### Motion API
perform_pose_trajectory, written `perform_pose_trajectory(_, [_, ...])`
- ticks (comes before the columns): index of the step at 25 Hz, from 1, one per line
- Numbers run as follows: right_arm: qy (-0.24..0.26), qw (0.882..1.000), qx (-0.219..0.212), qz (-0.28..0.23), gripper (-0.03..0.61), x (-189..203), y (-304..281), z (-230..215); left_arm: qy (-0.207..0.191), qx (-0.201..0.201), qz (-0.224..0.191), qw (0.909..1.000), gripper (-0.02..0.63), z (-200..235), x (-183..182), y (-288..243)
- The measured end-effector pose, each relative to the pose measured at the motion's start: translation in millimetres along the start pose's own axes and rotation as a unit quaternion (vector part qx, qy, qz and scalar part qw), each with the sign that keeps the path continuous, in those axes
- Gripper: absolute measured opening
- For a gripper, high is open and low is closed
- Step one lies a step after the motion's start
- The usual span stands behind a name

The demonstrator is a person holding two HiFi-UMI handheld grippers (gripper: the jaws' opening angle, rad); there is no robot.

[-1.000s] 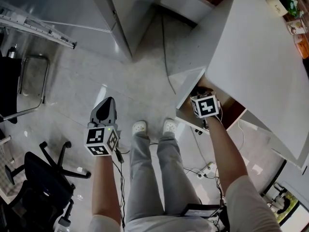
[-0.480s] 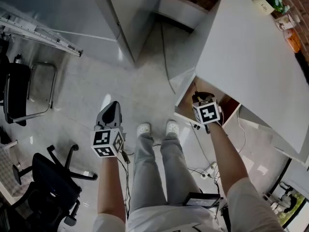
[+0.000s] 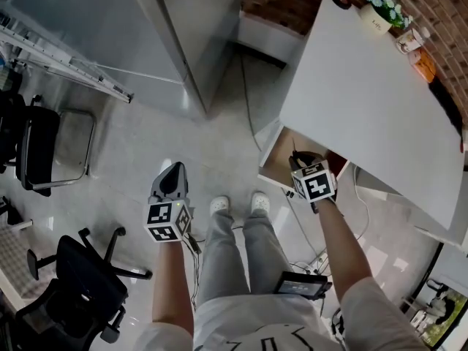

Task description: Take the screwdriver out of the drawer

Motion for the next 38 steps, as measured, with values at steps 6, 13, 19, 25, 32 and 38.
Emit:
perform_pose_trajectory(6, [0.007,0.999,-0.024,-0.027,0.08,-8.9,43.6,18.5,0.004,0.002,-0.009,0.9999,0.012,-6.8,-22.4,25.5])
perform_pose_trajectory(13, [0.004,0.998,-0.026,-0.054,0.08,-25.1,83.7,21.9,0.005,-0.004,-0.026,0.9996,0.012,-10.0,-54.0,47.3])
perform_pose_trajectory(19, [0.02,0.995,-0.025,-0.098,0.08,-50.7,126.1,25.2,-0.047,0.012,-0.047,0.9977,0.012,-25.6,-90.5,69.2])
perform_pose_trajectory(25, [0.034,0.99,-0.025,-0.135,0.08,-69.3,170.1,29.6,-0.065,0.02,-0.083,0.9942,0.012,-39.8,-126.1,91.4])
perform_pose_trajectory(32, [0.015,0.981,-0.004,-0.193,0.08,-88.2,224.9,24.4,-0.078,0.024,-0.138,0.987,0.012,-47.3,-179.5,108.6])
perform_pose_trajectory(38, [-0.023,0.964,-0.001,-0.264,0.08,-99.9,267.4,16.7,-0.103,0.027,-0.187,0.9766,0.012,-56.4,-224.8,117.7])
Point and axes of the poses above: the fingertips, and each gripper's own axes: y backward along the fingers, z to its left, x out of its underside, the point moved 1 cm from there along y, backward along the fingers, and after that the axes turned 5 degrees about -y, right-handed, at the moved point
